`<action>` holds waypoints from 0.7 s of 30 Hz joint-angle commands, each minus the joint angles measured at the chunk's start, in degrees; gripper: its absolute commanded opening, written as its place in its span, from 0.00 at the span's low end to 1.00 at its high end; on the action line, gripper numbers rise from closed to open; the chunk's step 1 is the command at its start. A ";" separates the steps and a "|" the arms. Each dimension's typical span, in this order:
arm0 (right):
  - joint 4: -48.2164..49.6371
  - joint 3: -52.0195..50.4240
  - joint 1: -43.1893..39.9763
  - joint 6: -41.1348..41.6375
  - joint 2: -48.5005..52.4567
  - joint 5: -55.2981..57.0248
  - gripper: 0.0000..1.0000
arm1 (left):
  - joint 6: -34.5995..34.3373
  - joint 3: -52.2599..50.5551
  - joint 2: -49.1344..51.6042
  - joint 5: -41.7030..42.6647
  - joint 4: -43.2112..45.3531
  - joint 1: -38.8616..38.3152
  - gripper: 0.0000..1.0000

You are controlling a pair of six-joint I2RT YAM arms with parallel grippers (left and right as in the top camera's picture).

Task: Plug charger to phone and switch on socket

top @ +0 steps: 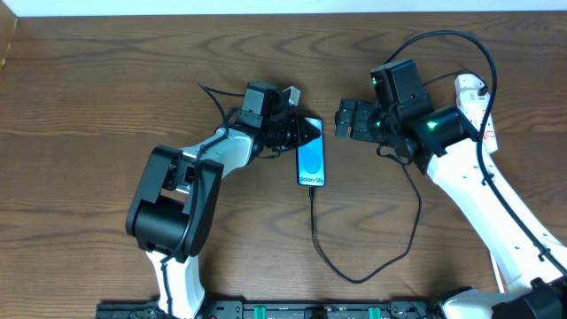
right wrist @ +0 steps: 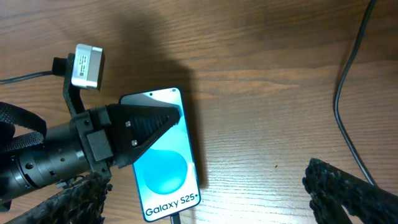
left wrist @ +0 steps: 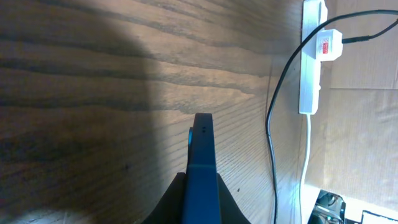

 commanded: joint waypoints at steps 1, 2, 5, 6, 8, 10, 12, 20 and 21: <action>-0.20 0.42 0.35 -0.72 -0.44 0.85 0.99 | -0.46 0.72 0.74 2.05 0.35 -0.02 0.08; -0.20 0.42 0.35 -0.72 -0.44 0.85 0.99 | -0.46 0.72 0.74 2.05 0.31 -0.02 0.08; -0.17 0.42 0.35 -0.72 -0.44 0.85 0.99 | -0.44 0.72 0.79 2.01 0.33 -0.02 0.08; -0.17 0.42 0.35 -0.72 -0.44 0.85 0.99 | -0.44 0.72 0.85 2.01 0.33 -0.02 0.08; -0.20 0.42 0.37 -0.72 -0.44 0.85 0.99 | -0.39 0.72 1.07 1.99 0.33 -0.02 0.07; -0.20 0.42 0.44 -0.72 -0.44 0.85 0.99 | 0.02 0.72 1.53 1.77 0.26 -0.02 0.07; -0.20 0.42 0.57 -0.72 -0.44 0.85 0.99 | 0.17 0.72 2.32 1.57 0.24 -0.02 0.08; -0.68 0.42 0.61 -0.74 -0.44 1.31 0.99 | 0.15 0.72 5.14 1.62 0.33 -0.02 0.07; -0.68 0.42 0.61 -0.72 -0.44 1.31 0.99 | 0.13 0.72 5.14 1.62 0.37 -0.02 0.07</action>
